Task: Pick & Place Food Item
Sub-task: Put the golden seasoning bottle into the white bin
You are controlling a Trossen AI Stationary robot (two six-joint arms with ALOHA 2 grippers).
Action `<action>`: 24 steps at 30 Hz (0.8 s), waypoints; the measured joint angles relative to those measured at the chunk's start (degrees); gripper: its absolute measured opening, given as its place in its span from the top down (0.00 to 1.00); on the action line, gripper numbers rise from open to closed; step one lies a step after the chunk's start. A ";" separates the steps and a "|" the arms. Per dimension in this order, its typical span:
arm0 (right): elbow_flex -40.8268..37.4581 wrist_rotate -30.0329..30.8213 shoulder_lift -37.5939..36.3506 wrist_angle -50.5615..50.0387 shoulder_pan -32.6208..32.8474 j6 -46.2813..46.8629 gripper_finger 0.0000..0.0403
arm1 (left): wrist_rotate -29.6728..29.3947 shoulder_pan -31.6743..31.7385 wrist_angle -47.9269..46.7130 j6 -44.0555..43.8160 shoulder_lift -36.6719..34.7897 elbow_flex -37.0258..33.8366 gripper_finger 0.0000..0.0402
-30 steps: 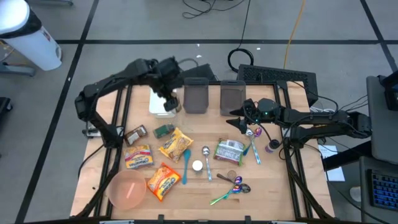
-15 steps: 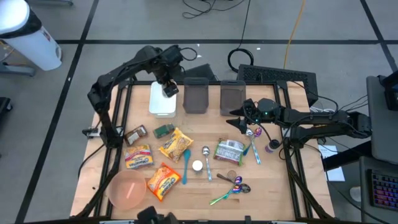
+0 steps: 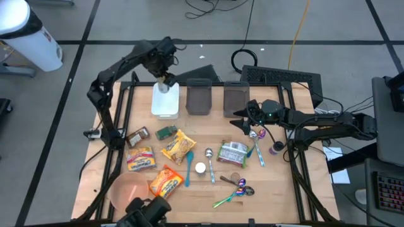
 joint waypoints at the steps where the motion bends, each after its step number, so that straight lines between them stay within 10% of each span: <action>1: 0.00 0.00 0.00 0.00 0.00 0.00 0.22 | 0.00 0.06 0.00 -0.82 -0.02 -0.82 0.31; 17: 0.00 4.02 0.00 0.04 0.00 -1.91 0.22 | 2.13 -5.28 17.41 -17.48 -20.85 -23.84 0.31; 24: 0.00 4.02 0.00 0.04 0.00 -2.03 0.22 | 1.73 -4.26 18.71 -17.16 -19.65 -26.68 0.31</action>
